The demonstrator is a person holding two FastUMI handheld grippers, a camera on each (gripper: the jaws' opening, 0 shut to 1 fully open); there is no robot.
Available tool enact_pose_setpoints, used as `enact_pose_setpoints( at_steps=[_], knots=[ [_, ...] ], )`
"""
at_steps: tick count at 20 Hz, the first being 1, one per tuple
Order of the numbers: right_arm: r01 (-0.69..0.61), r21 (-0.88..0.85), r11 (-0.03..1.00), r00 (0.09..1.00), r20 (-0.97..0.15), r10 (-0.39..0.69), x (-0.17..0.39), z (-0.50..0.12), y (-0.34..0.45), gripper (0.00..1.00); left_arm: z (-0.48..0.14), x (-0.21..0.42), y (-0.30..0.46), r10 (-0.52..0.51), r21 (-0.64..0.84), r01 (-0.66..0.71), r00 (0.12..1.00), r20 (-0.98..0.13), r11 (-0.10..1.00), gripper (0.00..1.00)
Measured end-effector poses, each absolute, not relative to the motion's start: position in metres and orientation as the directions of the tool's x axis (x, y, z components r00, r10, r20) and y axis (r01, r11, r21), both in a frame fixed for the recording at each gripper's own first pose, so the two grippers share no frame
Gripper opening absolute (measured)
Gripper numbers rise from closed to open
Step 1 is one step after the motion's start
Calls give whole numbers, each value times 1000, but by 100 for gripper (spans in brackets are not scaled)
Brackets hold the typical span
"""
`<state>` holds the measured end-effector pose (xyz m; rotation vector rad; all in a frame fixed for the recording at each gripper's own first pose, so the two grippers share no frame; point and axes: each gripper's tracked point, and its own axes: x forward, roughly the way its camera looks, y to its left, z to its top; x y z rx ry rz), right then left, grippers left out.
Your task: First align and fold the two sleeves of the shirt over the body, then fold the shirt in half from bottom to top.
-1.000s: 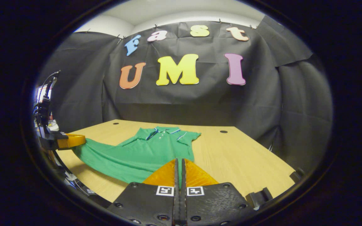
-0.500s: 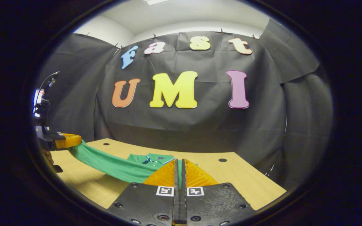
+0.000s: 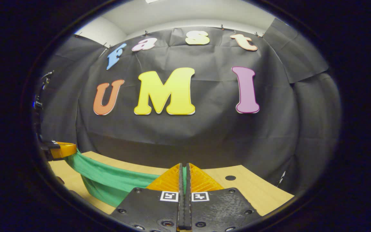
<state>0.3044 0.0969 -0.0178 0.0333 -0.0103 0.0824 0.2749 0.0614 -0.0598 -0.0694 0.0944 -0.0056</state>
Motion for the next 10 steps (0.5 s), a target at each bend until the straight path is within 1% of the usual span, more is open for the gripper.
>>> enact_pose_setpoints(
  at_steps=[3, 6, 10],
  knots=[
    [-45, 29, 999, 998, -43, 47, 357, -44, 106, 0, -84, 319, 61, -5, -34, 1, 993, -121, 999, 7],
    [-28, 20, 999, 999, -45, 29, 398, -52, 111, 0, -104, 355, 58, -2, -46, -6, 988, -157, 999, 7],
    [-23, 30, 999, 999, -25, 24, 441, -61, 112, 0, -120, 395, 59, 6, -59, -14, 989, -146, 998, 7]
  ],
)
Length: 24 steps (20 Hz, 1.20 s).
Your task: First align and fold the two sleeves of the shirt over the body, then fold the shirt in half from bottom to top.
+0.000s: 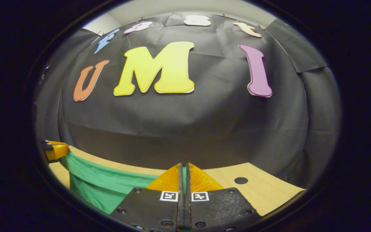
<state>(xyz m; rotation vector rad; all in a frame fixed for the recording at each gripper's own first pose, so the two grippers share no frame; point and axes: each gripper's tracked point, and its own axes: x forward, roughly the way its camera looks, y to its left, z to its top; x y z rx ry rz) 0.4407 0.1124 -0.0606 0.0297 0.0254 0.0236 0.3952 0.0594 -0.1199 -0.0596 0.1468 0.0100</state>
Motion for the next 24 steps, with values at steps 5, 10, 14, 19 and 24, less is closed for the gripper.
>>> enact_pose_setpoints(
  at_steps=[5, 10, 14, 19, 24],
  knots=[
    [-29, 38, 999, 997, -72, 32, 492, -81, 115, 0, -142, 439, 59, -24, -44, 17, 988, -153, 999, 7],
    [-24, 25, 999, 997, -74, 26, 521, -95, 118, 0, -168, 470, 59, -48, -66, 37, 985, -166, 997, 7],
    [-13, 24, 1000, 996, -86, 15, 532, -110, 119, 0, -188, 478, 53, -47, -41, 39, 979, -201, 998, 8],
    [-1, 12, 1000, 995, -101, 2, 531, -118, 119, 3, -181, 474, 58, -32, -124, 12, 986, -166, 992, 15],
    [-27, -12, 1000, 999, -23, 27, 510, -112, 123, 98, -183, 470, 71, 6, -153, -28, 989, -148, 988, 100]
  ],
)
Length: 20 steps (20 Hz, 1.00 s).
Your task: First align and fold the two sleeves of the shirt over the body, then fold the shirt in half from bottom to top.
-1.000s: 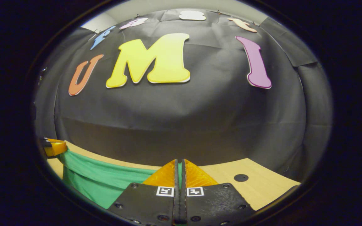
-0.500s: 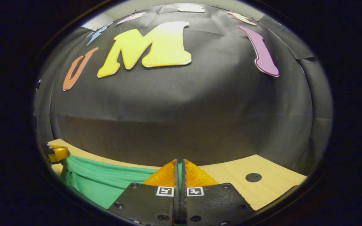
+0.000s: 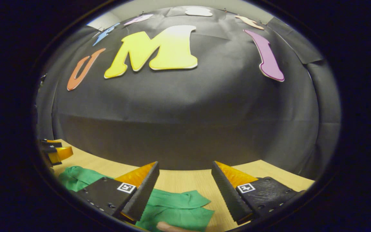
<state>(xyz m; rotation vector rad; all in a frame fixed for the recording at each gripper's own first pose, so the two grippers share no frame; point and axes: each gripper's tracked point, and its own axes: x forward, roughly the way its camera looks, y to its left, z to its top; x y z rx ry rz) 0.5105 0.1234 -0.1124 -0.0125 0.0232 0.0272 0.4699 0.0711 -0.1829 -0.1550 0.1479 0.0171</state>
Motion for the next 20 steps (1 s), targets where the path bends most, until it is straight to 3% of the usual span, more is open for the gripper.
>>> enact_pose_setpoints(
  at_steps=[6, 11, 20],
  knots=[
    [-41, -17, 999, 993, 109, 43, 462, -92, 128, 97, -162, 434, 92, 109, -78, -111, 994, -28, 991, 100],
    [40, -23, 999, 985, 168, -36, 412, -88, 110, 95, -170, 378, 93, 130, -123, -136, 990, -56, 983, 100],
    [4, -40, 999, 984, 179, 3, 308, -92, 106, 95, -174, 276, 108, 173, -154, -183, 982, -72, 971, 100]
  ],
)
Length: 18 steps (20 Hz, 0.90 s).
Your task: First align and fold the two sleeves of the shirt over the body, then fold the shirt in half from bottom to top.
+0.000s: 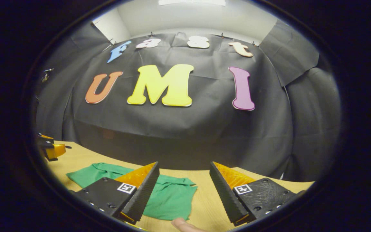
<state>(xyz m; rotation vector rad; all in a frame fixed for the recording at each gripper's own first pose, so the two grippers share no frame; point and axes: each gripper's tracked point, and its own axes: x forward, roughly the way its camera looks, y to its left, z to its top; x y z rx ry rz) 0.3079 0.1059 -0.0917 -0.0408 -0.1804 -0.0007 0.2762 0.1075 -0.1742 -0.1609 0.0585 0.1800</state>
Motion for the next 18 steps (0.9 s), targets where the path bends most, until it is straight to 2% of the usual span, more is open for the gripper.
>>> enact_pose_setpoints(
  at_steps=[3, 4, 8, 11, 13, 15, 16, 17, 18],
  knots=[
    [3, -77, 997, 978, 207, 13, 268, -83, 98, 96, -170, 239, 112, 196, -110, -201, 979, -61, 973, 100],
    [-8, -81, 997, 976, 217, 25, 256, -77, 98, 92, -170, 225, 110, 191, -102, -198, 979, -70, 975, 100],
    [-61, -74, 995, 983, 171, 72, 196, -67, 95, 95, -144, 162, 106, 192, -92, -196, 980, -56, 976, 100],
    [-67, -148, 987, 982, 163, 91, 145, -47, 85, 96, -116, 126, 101, 167, -67, -170, 984, -56, 983, 100],
    [-74, -179, 981, 983, 154, 102, 111, -31, 80, 96, -97, 103, 88, 127, -127, -133, 990, -54, 983, 100],
    [-144, -173, 974, 981, 108, 164, 80, -19, 82, 95, -75, 79, 62, 54, -179, -58, 998, -27, 982, 100],
    [-185, -167, 968, 975, 88, 202, 65, -15, 83, 95, -66, 69, 47, 9, -170, -12, 1000, -21, 985, 100],
    [-201, -137, 970, 973, 85, 214, 51, -6, 80, 97, -69, 63, 41, 5, -139, -14, 998, -63, 990, 100],
    [-206, -98, 973, 974, 79, 214, 42, -2, 73, 94, -64, 54, 40, 25, -94, -32, 997, -76, 995, 100]
  ],
)
